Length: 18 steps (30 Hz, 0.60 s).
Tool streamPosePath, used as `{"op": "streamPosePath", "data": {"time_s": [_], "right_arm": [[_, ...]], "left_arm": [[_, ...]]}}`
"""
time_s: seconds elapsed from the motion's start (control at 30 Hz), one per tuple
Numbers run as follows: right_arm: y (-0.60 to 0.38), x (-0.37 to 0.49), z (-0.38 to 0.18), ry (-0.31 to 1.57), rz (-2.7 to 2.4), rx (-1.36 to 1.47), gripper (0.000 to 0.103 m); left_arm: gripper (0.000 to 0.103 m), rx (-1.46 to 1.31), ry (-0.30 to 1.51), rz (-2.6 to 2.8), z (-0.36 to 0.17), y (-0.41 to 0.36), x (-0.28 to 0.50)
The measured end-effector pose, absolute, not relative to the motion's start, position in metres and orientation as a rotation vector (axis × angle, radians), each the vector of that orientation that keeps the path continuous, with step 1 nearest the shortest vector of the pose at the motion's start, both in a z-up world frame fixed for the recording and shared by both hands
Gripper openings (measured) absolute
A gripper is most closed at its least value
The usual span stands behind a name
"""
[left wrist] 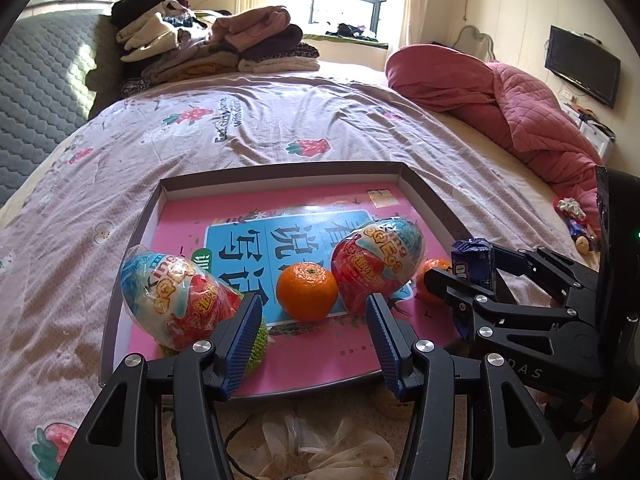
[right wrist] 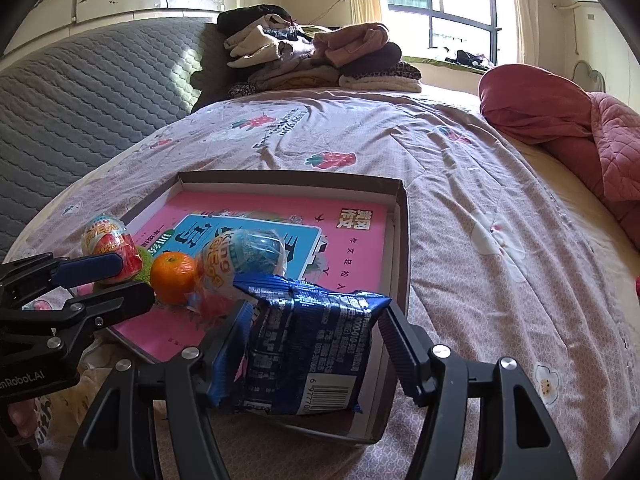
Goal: Organize objects
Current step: 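Open both tools to release the orange and the blue snack packet in the tray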
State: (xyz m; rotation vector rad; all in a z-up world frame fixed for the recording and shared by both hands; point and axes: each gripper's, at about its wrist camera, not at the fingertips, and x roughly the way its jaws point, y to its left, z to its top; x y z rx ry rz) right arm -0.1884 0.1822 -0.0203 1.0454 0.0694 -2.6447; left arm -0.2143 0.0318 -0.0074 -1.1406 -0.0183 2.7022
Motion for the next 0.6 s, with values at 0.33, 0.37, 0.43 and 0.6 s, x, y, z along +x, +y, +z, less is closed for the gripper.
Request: {"op": "streamPosePath", "data": {"time_s": [0.33, 0.37, 0.43, 0.6], "right_arm": [[0.189, -0.189, -0.010, 0.019, -2.672, 1.009, 0.064], [0.189, -0.189, -0.009, 0.021, -2.676, 1.011, 0.064], [0.190, -0.189, -0.008, 0.023, -2.687, 1.003, 0.064], [0.193, -0.187, -0.002, 0.019, -2.689, 0.979, 0.064]], "left_arm": [[0.056, -1.131, -0.013, 2.710, -0.002, 0.032, -0.210], [0.056, -1.130, -0.012, 2.711, -0.002, 0.032, -0.210], [0.056, -1.126, -0.013, 2.713, 0.000, 0.032, -0.209], [0.056, -1.115, -0.012, 2.718, 0.004, 0.032, -0.205]]}}
